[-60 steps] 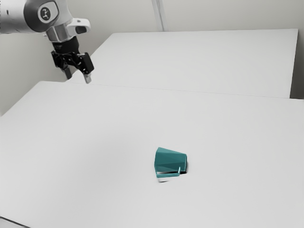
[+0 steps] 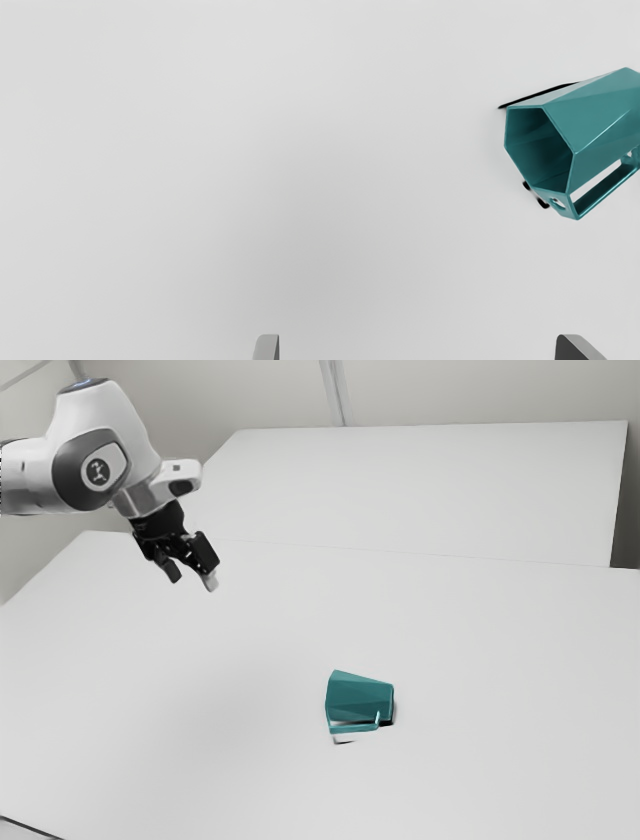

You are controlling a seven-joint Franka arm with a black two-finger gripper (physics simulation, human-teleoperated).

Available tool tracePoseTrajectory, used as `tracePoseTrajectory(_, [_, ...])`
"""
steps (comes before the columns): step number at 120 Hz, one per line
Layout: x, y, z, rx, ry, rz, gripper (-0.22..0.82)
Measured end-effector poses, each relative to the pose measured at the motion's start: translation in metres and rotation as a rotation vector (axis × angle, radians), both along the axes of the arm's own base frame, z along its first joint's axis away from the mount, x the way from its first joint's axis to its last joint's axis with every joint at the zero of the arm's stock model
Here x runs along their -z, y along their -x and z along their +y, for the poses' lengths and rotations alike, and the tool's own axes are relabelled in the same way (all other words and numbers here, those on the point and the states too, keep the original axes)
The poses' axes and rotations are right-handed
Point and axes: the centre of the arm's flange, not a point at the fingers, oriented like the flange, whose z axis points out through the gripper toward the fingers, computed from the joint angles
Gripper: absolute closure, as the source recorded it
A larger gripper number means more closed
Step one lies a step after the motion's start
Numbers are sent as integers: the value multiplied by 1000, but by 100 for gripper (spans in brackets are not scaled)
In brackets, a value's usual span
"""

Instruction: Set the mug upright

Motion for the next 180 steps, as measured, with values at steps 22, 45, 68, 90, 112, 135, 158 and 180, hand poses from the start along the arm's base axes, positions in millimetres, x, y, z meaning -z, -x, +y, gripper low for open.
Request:
tracePoseTrajectory(22, [26,5,-54,30,96,-72,0])
tracePoseTrajectory(45, [73,8,-66,-33,152,-121,0])
tracePoseTrajectory(68, [113,7,-72,-122,188,-149,0])
tracePoseTrajectory(90, [141,4,-83,-187,222,-135,0])
tracePoseTrajectory(112, [164,19,-102,-215,246,-104,0])
tracePoseTrajectory(135, [178,24,-103,-257,256,-89,0])
tracePoseTrajectory(158, [189,25,-111,-274,259,-76,0])
tracePoseTrajectory(180, [205,27,-135,-269,267,-65,0])
